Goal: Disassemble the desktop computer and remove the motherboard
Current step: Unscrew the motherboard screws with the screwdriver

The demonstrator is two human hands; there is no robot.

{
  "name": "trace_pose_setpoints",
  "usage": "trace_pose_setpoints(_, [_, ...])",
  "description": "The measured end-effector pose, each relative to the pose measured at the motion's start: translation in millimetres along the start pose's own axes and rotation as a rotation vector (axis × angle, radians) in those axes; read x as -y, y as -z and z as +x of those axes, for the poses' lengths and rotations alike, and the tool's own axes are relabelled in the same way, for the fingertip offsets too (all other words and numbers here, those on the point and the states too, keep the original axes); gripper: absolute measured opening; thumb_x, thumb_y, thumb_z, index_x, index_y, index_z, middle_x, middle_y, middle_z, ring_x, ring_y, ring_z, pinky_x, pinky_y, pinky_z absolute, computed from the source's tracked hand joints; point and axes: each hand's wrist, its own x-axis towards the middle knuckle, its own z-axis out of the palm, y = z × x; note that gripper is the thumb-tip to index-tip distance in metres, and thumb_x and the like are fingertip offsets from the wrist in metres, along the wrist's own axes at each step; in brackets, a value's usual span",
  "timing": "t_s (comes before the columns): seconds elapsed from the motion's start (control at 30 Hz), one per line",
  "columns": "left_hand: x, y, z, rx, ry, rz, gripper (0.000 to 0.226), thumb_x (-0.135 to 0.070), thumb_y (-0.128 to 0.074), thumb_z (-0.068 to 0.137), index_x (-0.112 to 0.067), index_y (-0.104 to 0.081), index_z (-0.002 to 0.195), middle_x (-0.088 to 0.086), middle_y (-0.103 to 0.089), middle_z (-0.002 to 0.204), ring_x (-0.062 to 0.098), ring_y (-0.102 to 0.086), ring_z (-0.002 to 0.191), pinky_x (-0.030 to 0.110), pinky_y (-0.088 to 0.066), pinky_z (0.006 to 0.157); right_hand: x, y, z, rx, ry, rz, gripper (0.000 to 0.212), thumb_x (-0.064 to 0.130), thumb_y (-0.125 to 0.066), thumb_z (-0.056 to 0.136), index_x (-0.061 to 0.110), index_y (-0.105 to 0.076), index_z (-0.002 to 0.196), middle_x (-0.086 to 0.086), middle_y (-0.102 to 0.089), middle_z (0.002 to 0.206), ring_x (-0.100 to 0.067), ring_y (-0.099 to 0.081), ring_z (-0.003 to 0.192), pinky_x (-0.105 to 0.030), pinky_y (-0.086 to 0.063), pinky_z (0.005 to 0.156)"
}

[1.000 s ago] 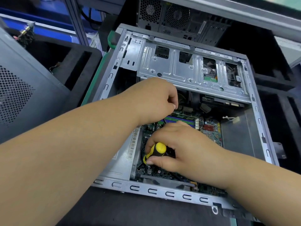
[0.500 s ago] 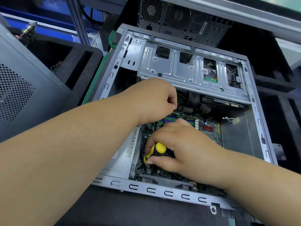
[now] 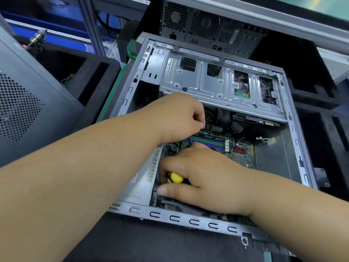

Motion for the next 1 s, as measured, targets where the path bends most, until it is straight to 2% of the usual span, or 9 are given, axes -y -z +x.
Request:
trace_pose_setpoints(0.07, [0, 0, 0, 0.002, 0.007, -0.010, 0.013, -0.027, -0.060, 0.086, -0.033, -0.071, 0.085, -0.019, -0.066, 0.083, -0.001, -0.058, 0.078, 0.020, -0.047, 0.067, 0, -3, 1, -0.021, 0.000, -0.046, 0.033, 0.055, -0.039, 0.096, 0.024, -0.052, 0.094, 0.008, -0.058, 0.077, -0.013, -0.052, 0.080, -0.038, -0.036, 0.091])
trace_pose_setpoints(0.13, [0, 1, 0, 0.001, 0.016, -0.023, 0.012, -0.028, -0.061, 0.086, -0.033, -0.071, 0.084, -0.018, -0.066, 0.082, -0.001, -0.059, 0.076, 0.022, -0.048, 0.067, -1, -5, 3, -0.040, -0.031, -0.063, 0.029, 0.051, -0.037, 0.096, 0.024, -0.047, 0.100, 0.005, -0.061, 0.084, -0.016, -0.053, 0.082, -0.039, -0.035, 0.093])
trace_pose_setpoints(0.23, [-1, 1, -1, 0.002, 0.021, -0.027, 0.011, -0.028, -0.061, 0.086, -0.032, -0.071, 0.084, -0.017, -0.066, 0.081, 0.000, -0.059, 0.076, 0.023, -0.050, 0.069, -4, -3, 2, -0.034, -0.043, -0.047, 0.021, 0.044, -0.042, 0.098, 0.024, -0.044, 0.102, 0.003, -0.061, 0.089, -0.016, -0.052, 0.084, -0.037, -0.033, 0.096])
trace_pose_setpoints(0.4, [-3, 0, 0, 0.017, 0.029, 0.008, 0.011, -0.029, -0.061, 0.085, -0.033, -0.071, 0.082, -0.017, -0.066, 0.081, 0.001, -0.060, 0.078, 0.025, -0.050, 0.071, -7, 6, -2, 0.026, -0.018, -0.009, 0.008, 0.029, -0.052, 0.095, 0.024, -0.046, 0.097, 0.005, -0.057, 0.088, -0.012, -0.044, 0.087, -0.033, -0.029, 0.092])
trace_pose_setpoints(0.5, [-3, 0, 0, 0.014, 0.044, 0.011, 0.011, -0.030, -0.061, 0.085, -0.033, -0.070, 0.081, -0.017, -0.066, 0.080, 0.000, -0.060, 0.077, 0.024, -0.050, 0.070, -9, 5, -4, -0.038, 0.004, -0.086, 0.020, 0.041, -0.051, 0.094, 0.022, -0.047, 0.096, 0.003, -0.056, 0.083, -0.015, -0.045, 0.082, -0.037, -0.032, 0.090])
trace_pose_setpoints(0.6, [-3, 0, 0, 0.020, 0.042, 0.008, 0.011, -0.029, -0.061, 0.085, -0.033, -0.071, 0.082, -0.017, -0.067, 0.081, 0.001, -0.060, 0.079, 0.025, -0.050, 0.071, -9, 1, -2, -0.075, -0.008, -0.169, 0.039, 0.057, -0.033, 0.096, 0.021, -0.047, 0.098, 0.004, -0.060, 0.082, -0.017, -0.051, 0.078, -0.037, -0.034, 0.091])
trace_pose_setpoints(0.77, [-3, 0, 0, 0.022, 0.046, -0.022, 0.010, -0.030, -0.061, 0.086, -0.033, -0.071, 0.083, -0.019, -0.066, 0.082, 0.000, -0.059, 0.080, 0.022, -0.047, 0.069, -9, -2, -2, -0.095, -0.036, 0.052, 0.014, 0.036, -0.055, 0.095, 0.027, -0.044, 0.095, 0.015, -0.052, 0.083, -0.007, -0.042, 0.081, -0.023, -0.027, 0.080])
trace_pose_setpoints(0.9, [-3, 1, 0, 0.013, 0.046, -0.053, 0.010, -0.031, -0.062, 0.085, -0.034, -0.071, 0.081, -0.020, -0.066, 0.080, -0.003, -0.059, 0.076, 0.020, -0.044, 0.065, -9, 3, -3, -0.065, -0.034, 0.119, 0.008, 0.025, -0.061, 0.091, 0.025, -0.059, 0.098, 0.018, -0.053, 0.090, -0.002, -0.046, 0.091, -0.033, -0.036, 0.094])
trace_pose_setpoints(1.0, [-2, -1, 0, 0.009, 0.051, -0.056, 0.010, -0.031, -0.062, 0.084, -0.035, -0.071, 0.080, -0.020, -0.068, 0.082, -0.002, -0.060, 0.078, 0.024, -0.050, 0.070, -9, 2, -4, -0.059, -0.028, -0.008, 0.018, 0.040, -0.052, 0.094, 0.028, -0.060, 0.105, 0.012, -0.059, 0.094, -0.009, -0.051, 0.097, -0.039, -0.034, 0.095])
